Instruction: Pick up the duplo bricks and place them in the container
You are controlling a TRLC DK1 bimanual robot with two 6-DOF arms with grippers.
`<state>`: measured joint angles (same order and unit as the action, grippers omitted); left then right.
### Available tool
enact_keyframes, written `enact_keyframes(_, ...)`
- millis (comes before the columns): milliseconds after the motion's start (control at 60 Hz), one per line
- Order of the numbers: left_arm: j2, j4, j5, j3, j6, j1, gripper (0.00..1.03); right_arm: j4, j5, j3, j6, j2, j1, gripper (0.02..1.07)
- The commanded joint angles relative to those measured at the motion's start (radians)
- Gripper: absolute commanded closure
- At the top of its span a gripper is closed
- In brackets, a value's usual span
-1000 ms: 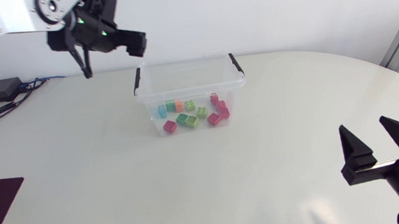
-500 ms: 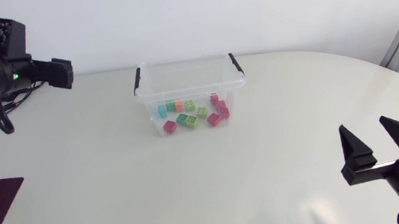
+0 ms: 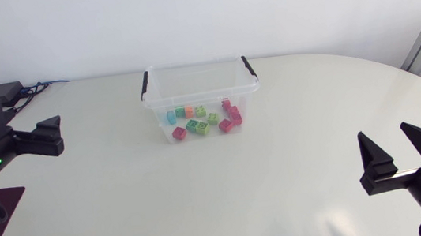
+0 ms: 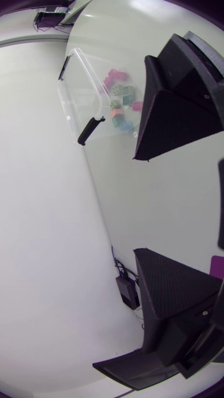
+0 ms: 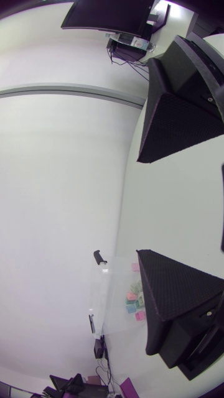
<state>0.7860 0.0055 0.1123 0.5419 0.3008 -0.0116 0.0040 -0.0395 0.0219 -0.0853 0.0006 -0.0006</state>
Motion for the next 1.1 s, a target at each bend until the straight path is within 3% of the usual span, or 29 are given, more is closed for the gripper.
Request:
enact_keyframes(0, -0.087, 0.002, -0.005, -0.057, 0.017, 0.009, 0.05, -0.006, 0.006, -0.023, 0.022, -0.007, 0.007, 0.07)
enact_keyframes(250, -0.289, 0.001, -0.005, -0.191, 0.017, 0.024, 0.06, -0.006, 0.004, -0.023, 0.022, -0.007, 0.019, 0.07)
enact_keyframes(1083, -0.786, -0.006, -0.112, -0.542, -0.301, 0.012, 0.07, -0.004, 0.039, -0.022, 0.085, -0.001, 0.001, 0.07)
